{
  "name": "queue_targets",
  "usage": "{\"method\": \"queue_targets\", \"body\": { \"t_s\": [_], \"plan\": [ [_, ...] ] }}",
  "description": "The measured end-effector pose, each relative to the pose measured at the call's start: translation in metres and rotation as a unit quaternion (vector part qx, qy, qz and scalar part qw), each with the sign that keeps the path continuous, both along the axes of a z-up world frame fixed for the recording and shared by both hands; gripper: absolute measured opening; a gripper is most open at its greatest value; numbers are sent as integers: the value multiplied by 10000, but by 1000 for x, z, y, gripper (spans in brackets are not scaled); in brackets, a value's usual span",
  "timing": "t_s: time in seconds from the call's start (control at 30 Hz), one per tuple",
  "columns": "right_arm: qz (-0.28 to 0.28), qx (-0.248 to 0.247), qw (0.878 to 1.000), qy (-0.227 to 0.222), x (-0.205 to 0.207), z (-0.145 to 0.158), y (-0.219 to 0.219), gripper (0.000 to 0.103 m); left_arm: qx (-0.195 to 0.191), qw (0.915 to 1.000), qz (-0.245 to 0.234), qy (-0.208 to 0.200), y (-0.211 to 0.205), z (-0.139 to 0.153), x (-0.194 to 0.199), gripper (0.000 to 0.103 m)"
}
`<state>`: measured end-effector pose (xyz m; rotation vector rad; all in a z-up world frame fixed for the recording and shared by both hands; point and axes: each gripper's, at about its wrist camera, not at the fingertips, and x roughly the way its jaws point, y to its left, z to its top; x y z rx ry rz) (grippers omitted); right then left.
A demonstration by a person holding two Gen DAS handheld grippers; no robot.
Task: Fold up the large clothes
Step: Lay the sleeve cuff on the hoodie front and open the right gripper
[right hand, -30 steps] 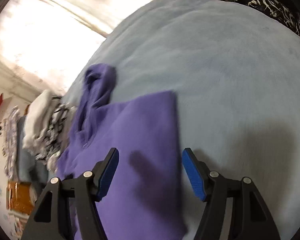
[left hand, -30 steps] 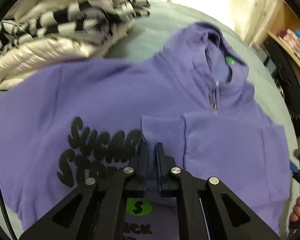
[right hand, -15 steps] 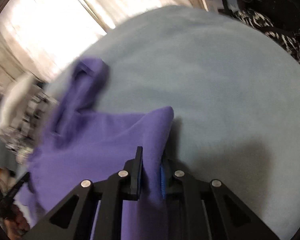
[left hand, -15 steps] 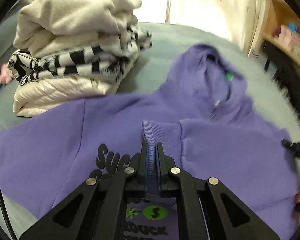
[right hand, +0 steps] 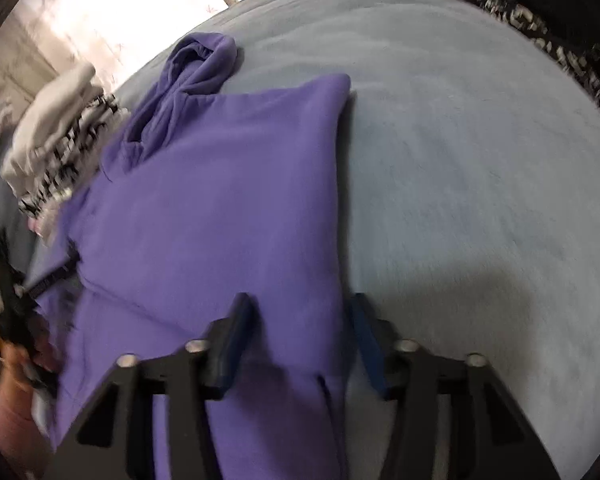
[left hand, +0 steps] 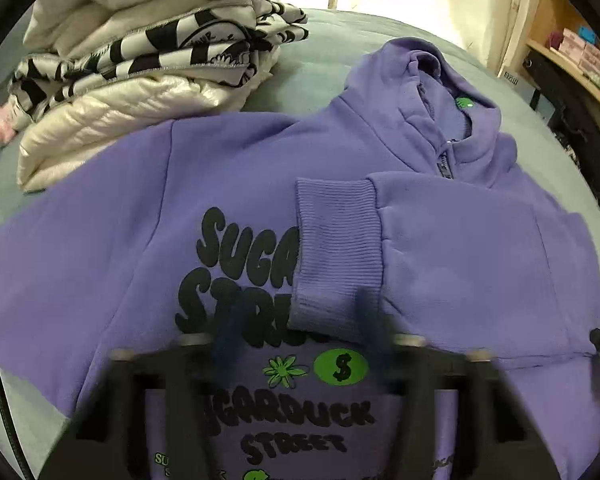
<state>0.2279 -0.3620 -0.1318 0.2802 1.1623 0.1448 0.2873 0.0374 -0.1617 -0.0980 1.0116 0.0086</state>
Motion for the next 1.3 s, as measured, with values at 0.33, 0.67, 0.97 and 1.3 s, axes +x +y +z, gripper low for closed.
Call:
{"method": "queue_targets", "body": {
  "t_s": [0.33,0.67,0.97,1.3],
  "plan": [
    [-323,-596,9977,-60,-10,17,6,35,370,9993,36,41,-9,15,-22,52],
    [312,-362,9974,-544,27,46,82,35,-216,9996,-168,-114,-40,31,-3,60],
    [125,-457,9974,-538,85,-8,104,25,173,9994,268,-92,-61,-7,35,71],
    [-896,70,9939,-638,52,2,6,5,211,9995,159,-173,-58,-8,36,74]
  ]
}}
